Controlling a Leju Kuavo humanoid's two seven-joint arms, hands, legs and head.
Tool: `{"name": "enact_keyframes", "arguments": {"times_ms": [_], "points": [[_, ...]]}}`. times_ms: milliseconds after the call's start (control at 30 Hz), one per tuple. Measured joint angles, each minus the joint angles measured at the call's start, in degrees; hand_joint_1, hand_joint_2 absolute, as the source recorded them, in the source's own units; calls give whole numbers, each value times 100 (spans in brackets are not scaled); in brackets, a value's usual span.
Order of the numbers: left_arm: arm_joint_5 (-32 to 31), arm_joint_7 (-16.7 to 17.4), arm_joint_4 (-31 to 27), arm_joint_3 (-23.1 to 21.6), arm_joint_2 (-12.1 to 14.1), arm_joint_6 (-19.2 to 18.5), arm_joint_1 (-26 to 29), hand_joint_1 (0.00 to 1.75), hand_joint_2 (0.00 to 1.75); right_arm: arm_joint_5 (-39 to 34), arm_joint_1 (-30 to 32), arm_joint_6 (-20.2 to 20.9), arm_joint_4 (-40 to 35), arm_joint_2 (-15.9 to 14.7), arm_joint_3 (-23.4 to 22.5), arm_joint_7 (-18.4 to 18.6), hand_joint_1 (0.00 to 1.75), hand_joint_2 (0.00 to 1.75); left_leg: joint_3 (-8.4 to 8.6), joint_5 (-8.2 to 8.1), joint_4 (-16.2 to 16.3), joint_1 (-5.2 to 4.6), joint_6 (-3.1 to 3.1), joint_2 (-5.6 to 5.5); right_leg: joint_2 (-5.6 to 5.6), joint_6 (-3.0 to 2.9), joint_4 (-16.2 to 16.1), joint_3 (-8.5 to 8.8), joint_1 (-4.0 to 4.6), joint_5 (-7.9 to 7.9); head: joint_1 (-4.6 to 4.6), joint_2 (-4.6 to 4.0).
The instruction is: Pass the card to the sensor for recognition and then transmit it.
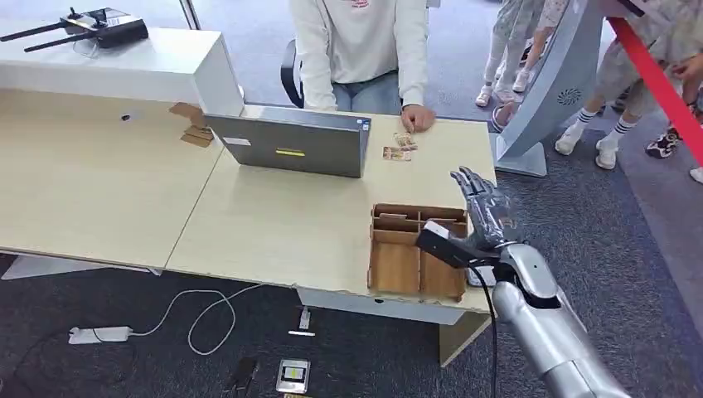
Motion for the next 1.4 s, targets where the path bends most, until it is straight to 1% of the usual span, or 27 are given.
{"name": "enact_keyframes", "arguments": {"times_ms": [67,167,333,400,433,500,600,667,767,1133,1200,1333,1400], "points": [[22,46,-2,2,-100,222,-24,0,0,-2,-2,19,33,-2,0,-68,0,175,0,0,0,0,0,-1,0,0,0,1,-3,0,2,0],[44,72,0,2,-203,290,-43,0,0,-13,-6,83,81,0,0,-168,0,175,0,0,0,-2,0,0,0,1,0,2,-3,1,0,0],[74,63,-2,2,-267,284,-45,0,0,-7,-34,146,177,35,2,-249,0,175,-1,0,0,-5,0,0,0,0,0,2,0,0,0,0],[103,24,-2,2,-258,137,-38,0,0,44,-41,144,214,81,2,-249,0,175,-1,0,0,-3,0,0,0,0,0,2,5,0,0,0],[122,4,-2,2,-253,124,-35,0,0,66,-41,140,230,103,2,-247,0,175,-1,0,-1,0,0,0,0,0,0,2,7,0,0,0],[111,0,-2,2,-238,36,-30,0,0,144,-21,105,247,173,11,-128,0,175,-1,0,-2,1,-1,0,0,-1,1,2,8,-1,0,0],[59,-61,-2,2,-116,-252,20,0,0,402,176,-48,232,380,72,301,0,175,1,-2,-3,12,-3,0,0,-7,1,4,18,-5,0,0],[66,-94,-2,2,-44,-300,64,0,0,494,339,-63,221,492,136,450,0,175,-1,-2,-3,12,-4,0,0,-8,1,1,19,-5,0,0],[118,-107,-4,2,33,-280,106,0,0,533,423,-61,216,599,175,512,0,175,-1,-2,-4,12,-4,-1,0,-9,1,1,18,-6,0,0],[247,-105,-4,2,112,-213,175,0,0,553,507,-48,205,669,238,525,0,175,0,-2,-3,18,-4,1,1,-8,0,1,13,-4,0,0],[280,-112,-4,2,116,-193,182,0,0,549,507,-48,205,667,238,507,0,175,0,-2,-3,17,-4,1,1,-8,0,1,14,-4,2,0],[341,-149,-4,2,116,-105,191,0,0,299,323,-7,269,564,240,22,0,175,0,-2,-3,17,-4,2,1,-9,0,0,14,-4,0,0],[341,-157,-4,2,116,-73,198,0,0,232,211,-55,306,496,234,-63,0,175,1,-2,-2,17,-4,2,1,-9,0,1,14,-4,2,0]]}}
